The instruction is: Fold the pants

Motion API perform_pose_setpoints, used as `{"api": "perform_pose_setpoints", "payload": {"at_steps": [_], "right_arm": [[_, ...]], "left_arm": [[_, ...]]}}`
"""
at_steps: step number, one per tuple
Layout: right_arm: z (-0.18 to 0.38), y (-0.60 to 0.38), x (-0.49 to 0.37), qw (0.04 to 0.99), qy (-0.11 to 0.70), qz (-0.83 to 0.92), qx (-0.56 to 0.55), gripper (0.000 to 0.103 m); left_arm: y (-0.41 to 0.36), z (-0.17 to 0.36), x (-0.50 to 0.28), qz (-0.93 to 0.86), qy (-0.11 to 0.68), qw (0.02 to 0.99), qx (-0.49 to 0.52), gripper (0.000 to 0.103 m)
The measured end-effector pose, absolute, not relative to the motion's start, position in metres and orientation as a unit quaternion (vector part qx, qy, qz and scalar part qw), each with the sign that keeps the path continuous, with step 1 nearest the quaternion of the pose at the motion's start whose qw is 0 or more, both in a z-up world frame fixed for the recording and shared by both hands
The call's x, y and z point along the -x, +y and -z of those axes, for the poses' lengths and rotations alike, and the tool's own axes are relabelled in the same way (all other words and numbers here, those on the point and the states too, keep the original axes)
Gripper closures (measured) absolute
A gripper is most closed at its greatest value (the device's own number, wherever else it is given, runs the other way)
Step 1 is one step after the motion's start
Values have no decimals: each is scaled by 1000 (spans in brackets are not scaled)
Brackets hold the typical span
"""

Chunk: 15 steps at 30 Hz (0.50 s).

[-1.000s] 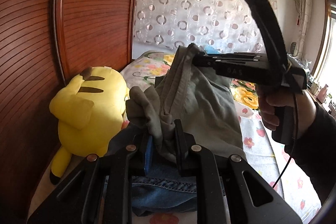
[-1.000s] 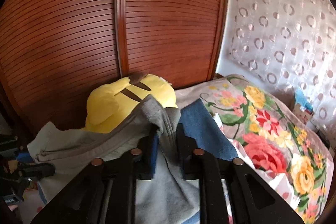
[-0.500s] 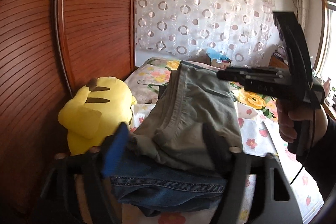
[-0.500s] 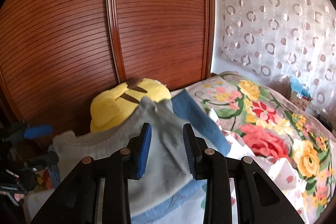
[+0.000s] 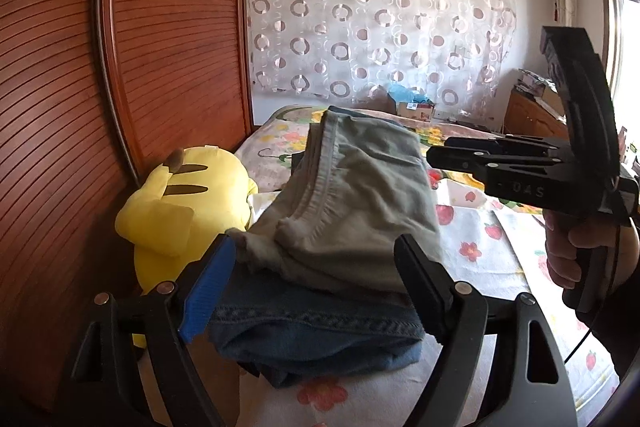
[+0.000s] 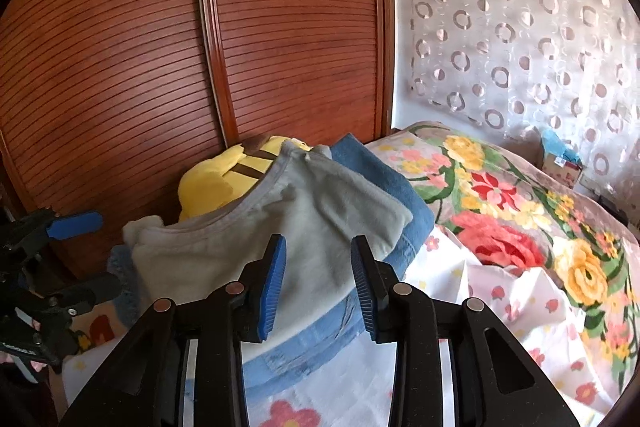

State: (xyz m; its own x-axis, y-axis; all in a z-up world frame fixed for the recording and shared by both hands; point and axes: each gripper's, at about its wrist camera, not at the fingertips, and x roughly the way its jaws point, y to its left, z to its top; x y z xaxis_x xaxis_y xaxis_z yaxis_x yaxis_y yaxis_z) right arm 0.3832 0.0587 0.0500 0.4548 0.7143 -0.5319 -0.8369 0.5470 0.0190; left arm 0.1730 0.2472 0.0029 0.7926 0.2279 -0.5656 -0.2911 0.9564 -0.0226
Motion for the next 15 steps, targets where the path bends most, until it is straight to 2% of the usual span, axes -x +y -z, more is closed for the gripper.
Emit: {"api": "perform_pose_setpoints", "payload": {"at_steps": [15], "right_arm": [[-62, -29, -288, 885, 233, -391, 99, 49]], "left_arm": [[184, -25, -141, -97, 273, 957, 12, 21]]}}
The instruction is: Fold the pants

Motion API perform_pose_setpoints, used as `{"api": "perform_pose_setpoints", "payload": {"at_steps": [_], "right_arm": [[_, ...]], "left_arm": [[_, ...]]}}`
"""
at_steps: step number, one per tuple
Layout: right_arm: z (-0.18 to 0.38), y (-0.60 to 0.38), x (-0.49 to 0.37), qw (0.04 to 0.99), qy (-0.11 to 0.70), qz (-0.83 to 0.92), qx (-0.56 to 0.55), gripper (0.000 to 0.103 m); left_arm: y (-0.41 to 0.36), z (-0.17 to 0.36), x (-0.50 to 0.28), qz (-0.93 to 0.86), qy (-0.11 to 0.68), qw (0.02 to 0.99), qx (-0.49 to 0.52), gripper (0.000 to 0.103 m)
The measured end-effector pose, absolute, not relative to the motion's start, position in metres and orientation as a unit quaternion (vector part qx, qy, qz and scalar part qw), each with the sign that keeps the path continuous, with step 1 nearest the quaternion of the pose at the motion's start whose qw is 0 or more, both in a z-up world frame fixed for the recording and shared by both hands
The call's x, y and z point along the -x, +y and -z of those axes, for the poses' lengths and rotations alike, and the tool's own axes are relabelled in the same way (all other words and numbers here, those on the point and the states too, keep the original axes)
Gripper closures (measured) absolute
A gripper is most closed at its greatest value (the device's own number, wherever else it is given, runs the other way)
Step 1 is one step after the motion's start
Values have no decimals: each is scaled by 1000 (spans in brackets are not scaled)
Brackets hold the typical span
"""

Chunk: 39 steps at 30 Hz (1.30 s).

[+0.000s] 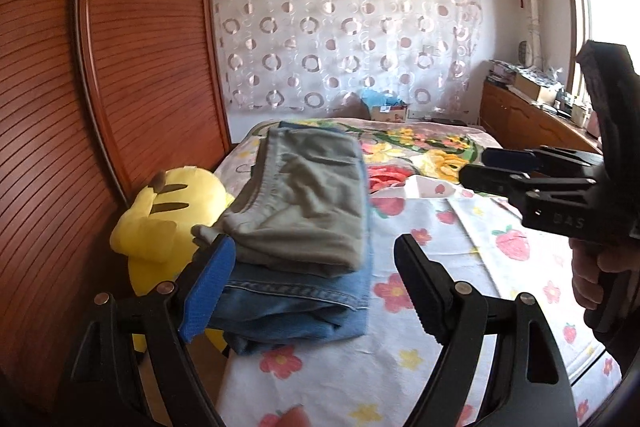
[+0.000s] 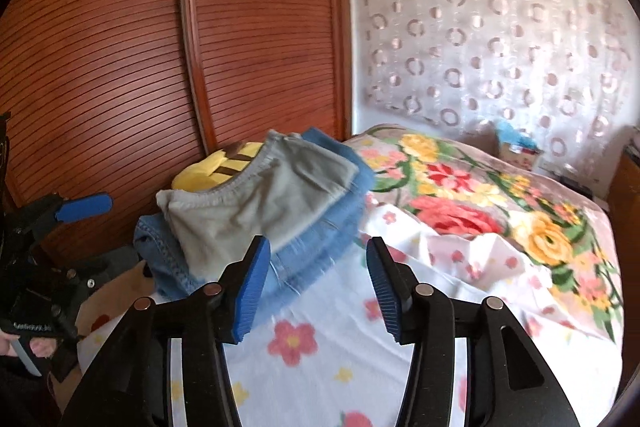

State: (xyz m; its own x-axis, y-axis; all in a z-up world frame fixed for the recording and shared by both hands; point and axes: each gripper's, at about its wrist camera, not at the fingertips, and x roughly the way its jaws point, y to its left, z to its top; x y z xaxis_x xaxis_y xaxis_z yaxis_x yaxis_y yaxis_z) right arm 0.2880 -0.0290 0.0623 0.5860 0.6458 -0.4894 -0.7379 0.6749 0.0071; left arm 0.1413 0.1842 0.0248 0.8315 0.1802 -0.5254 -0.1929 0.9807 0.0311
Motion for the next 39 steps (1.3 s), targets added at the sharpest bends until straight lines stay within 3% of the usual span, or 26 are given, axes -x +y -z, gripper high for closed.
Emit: {"api": "perform_pose_setpoints", "payload": {"at_steps": [24, 39], "right_arm": [[-67, -141, -164, 937, 225, -261, 52, 32], [-77, -164, -101, 964, 181, -193, 6, 31]], "left_arm": [[82, -30, -107, -13, 260, 965, 1, 21], [43, -52, -79, 5, 223, 975, -6, 21]]}}
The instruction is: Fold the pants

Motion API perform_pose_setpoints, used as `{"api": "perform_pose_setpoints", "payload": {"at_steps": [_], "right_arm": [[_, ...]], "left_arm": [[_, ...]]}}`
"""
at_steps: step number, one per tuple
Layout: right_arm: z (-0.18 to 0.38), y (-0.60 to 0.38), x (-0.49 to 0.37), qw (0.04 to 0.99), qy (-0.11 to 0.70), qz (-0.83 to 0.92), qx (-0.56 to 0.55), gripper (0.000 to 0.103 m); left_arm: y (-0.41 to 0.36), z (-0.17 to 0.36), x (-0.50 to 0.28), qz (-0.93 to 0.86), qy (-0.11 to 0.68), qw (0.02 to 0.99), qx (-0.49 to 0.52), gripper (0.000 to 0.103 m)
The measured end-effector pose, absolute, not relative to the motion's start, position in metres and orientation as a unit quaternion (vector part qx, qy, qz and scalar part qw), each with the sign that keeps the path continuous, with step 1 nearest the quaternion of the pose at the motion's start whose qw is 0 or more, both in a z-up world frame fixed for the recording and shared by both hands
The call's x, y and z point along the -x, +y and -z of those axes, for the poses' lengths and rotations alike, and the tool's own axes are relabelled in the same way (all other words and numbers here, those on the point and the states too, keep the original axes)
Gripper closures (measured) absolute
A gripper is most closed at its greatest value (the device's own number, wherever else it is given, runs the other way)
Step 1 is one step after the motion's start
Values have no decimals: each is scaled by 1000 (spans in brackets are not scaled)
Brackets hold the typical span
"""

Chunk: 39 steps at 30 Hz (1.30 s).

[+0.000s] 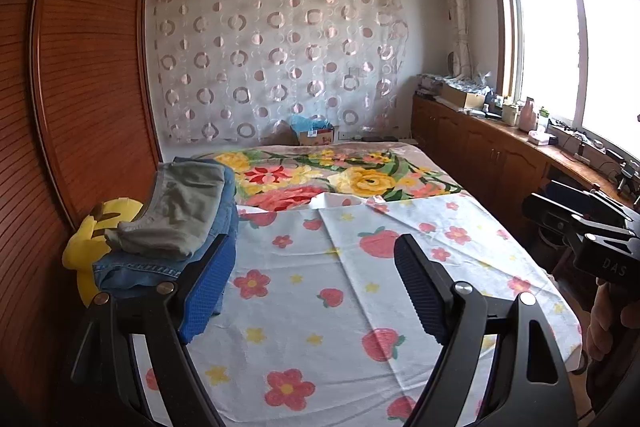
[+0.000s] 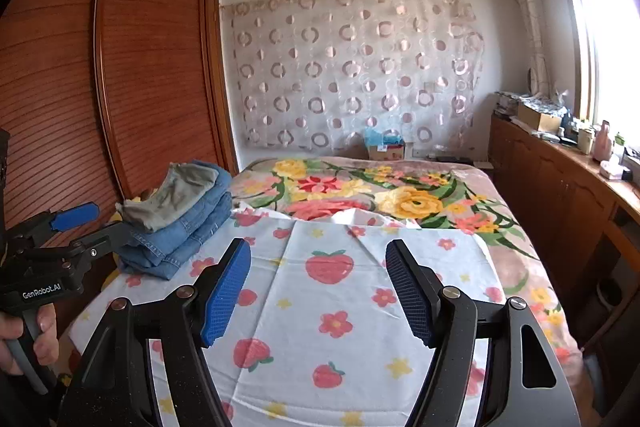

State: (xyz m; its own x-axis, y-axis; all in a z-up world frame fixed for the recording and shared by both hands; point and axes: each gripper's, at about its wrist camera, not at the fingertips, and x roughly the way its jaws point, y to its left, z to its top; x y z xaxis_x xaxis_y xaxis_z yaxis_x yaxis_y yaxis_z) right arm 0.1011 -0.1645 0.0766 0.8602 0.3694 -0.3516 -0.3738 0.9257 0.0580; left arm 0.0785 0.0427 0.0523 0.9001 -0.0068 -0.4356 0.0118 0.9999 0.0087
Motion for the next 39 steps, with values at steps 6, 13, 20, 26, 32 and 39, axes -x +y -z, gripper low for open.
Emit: {"api": "perform_pose_setpoints", "payload": {"at_steps": [6, 13, 20, 26, 32, 39], "right_arm": [[-70, -160, -90, 970, 172, -170, 4, 31], [-64, -155, -90, 971, 171, -165, 3, 31], [-60, -154, -91, 973, 168, -161, 7, 31], [-58, -155, -89, 973, 166, -159, 11, 31], [-54, -160, -87, 973, 166, -162, 7, 31], [-54, -163, -86, 972, 166, -164, 8, 31]], "left_arm": [[35, -54, -75, 6, 222, 975, -13, 21], [32, -53, -75, 8, 225, 974, -11, 21], [32, -53, -75, 8, 224, 975, -12, 21], [32, -53, -75, 9, 224, 974, -12, 21], [31, -53, -75, 9, 224, 975, -11, 21], [31, -53, -75, 8, 224, 974, -11, 21]]}}
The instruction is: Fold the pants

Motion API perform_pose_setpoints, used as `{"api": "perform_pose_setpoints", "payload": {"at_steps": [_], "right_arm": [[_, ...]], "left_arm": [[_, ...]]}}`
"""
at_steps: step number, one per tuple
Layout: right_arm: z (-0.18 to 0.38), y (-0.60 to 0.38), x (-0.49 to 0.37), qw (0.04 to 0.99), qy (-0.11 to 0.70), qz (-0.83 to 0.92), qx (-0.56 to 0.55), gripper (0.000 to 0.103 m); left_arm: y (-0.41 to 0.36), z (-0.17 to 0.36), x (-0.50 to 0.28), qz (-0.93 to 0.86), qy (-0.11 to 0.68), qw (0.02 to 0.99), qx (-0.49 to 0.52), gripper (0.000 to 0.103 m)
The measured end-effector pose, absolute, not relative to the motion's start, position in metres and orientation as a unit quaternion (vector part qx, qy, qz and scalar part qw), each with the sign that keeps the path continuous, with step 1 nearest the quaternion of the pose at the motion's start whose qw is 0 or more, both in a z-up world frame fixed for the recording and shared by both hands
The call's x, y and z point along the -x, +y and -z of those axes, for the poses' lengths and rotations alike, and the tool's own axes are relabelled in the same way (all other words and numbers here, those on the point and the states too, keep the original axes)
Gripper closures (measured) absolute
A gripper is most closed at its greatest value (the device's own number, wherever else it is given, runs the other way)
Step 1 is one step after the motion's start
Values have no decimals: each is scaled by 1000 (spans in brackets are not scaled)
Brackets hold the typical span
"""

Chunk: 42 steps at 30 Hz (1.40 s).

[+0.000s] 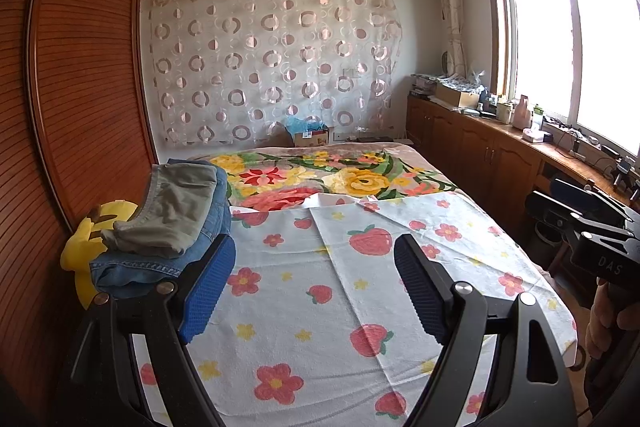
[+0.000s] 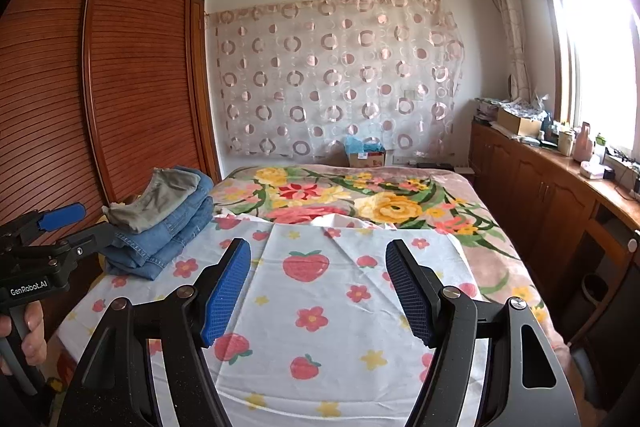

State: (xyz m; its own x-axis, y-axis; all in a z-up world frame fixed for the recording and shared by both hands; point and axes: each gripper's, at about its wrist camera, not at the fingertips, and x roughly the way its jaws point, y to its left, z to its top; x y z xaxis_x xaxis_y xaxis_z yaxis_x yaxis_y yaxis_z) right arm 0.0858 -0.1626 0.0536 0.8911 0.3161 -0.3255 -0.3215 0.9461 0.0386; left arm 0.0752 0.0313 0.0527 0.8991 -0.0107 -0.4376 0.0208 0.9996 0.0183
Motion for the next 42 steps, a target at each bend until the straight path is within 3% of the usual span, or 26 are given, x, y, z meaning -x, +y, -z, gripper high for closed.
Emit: {"api": "perform_pose_setpoints", "payload": {"at_steps": [42], "right_arm": [[-55, -164, -83, 972, 170, -162, 7, 31]], "left_arm": [[31, -52, -75, 8, 224, 974, -11, 21]]}}
